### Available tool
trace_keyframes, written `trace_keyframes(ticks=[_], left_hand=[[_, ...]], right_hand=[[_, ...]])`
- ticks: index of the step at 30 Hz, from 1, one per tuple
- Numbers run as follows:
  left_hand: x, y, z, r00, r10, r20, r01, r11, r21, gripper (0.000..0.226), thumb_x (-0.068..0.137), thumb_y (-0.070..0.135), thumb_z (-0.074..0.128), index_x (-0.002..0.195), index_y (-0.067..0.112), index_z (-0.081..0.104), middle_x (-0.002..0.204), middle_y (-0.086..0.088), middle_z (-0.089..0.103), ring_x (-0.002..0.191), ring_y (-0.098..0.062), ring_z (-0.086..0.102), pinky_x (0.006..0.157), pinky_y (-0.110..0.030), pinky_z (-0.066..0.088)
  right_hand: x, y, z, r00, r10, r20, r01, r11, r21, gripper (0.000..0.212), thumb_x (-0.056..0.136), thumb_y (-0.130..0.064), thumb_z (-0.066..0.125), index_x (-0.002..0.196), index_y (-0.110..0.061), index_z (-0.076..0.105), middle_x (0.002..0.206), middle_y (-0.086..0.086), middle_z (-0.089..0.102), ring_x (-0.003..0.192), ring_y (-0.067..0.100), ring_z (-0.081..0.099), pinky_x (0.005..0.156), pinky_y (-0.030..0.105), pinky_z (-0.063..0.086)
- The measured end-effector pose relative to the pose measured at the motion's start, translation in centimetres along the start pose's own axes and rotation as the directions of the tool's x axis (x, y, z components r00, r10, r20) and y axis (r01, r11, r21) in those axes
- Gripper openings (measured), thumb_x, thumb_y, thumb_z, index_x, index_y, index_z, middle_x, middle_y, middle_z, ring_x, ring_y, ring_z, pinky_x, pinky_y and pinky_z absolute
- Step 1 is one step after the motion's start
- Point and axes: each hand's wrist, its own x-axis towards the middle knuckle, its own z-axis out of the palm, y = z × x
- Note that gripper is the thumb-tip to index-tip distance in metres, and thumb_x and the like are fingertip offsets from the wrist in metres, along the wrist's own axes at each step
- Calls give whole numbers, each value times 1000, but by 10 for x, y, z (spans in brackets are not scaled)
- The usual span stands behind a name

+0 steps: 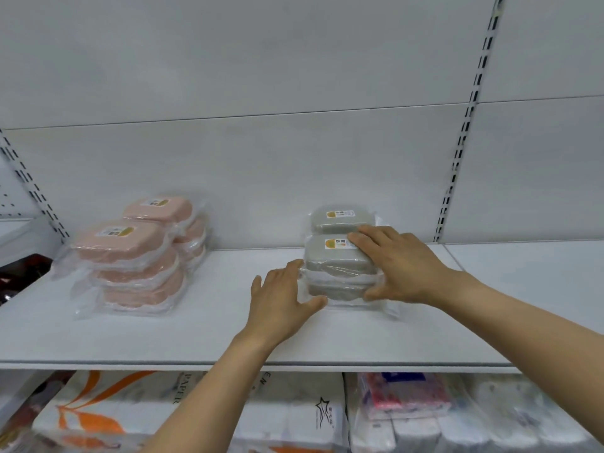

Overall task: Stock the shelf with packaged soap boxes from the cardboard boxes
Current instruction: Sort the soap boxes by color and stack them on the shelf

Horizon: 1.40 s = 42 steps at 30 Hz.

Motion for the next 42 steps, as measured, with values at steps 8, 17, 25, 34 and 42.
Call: trace_keyframes(ticks=[8, 17, 25, 34, 42], left_hand=[[11, 6, -3, 999, -2, 42, 2, 1000, 6, 71, 84, 54, 64, 143, 27, 36, 135, 7, 54, 129, -18, 44, 113, -48, 24], [-59, -15, -44, 990, 122, -67, -109, 978, 176, 68, 89, 54, 57, 148, 26, 36, 145, 4, 46, 137, -18, 35, 111, -38, 30], [-208, -122, -39, 983, 22, -185, -35, 997, -66, 37, 88, 43, 56, 120, 27, 64, 114, 13, 64, 106, -7, 57, 85, -29, 49], [-326, -279, 72, 608, -663, 437, 794, 517, -321, 35, 92, 34, 64, 124, 23, 56, 112, 6, 61, 102, -12, 58, 82, -26, 43], [-375, -337, 221, -15, -755, 655, 948, -220, -231, 80, 85, 36, 73, 144, 4, 29, 134, -21, 49, 114, -37, 55, 96, -41, 49]], right_hand=[[6, 5, 6, 997, 72, 18, -72, 997, -6, 93, 76, -49, 67, 151, -34, 14, 149, -7, 27, 120, 19, 43, 80, 33, 46], [-41, -68, -5, 965, 94, -244, -34, 970, 240, 58, 89, -40, 60, 141, -21, 44, 149, 6, 38, 137, 28, 32, 103, 47, 40], [-106, -226, 70, 966, -31, -258, 155, 866, 475, 30, 86, -33, 53, 110, -19, 66, 107, -2, 64, 96, 21, 60, 73, 34, 50], [-119, -339, 246, 832, -257, 492, -68, 832, 550, 49, 93, -32, 55, 140, -24, 44, 140, -1, 44, 131, 18, 38, 96, 34, 43], [-80, -402, 405, 677, -277, 682, -79, 894, 442, 55, 92, -36, 58, 140, -16, 40, 140, 9, 43, 130, 26, 38, 105, 36, 36]])
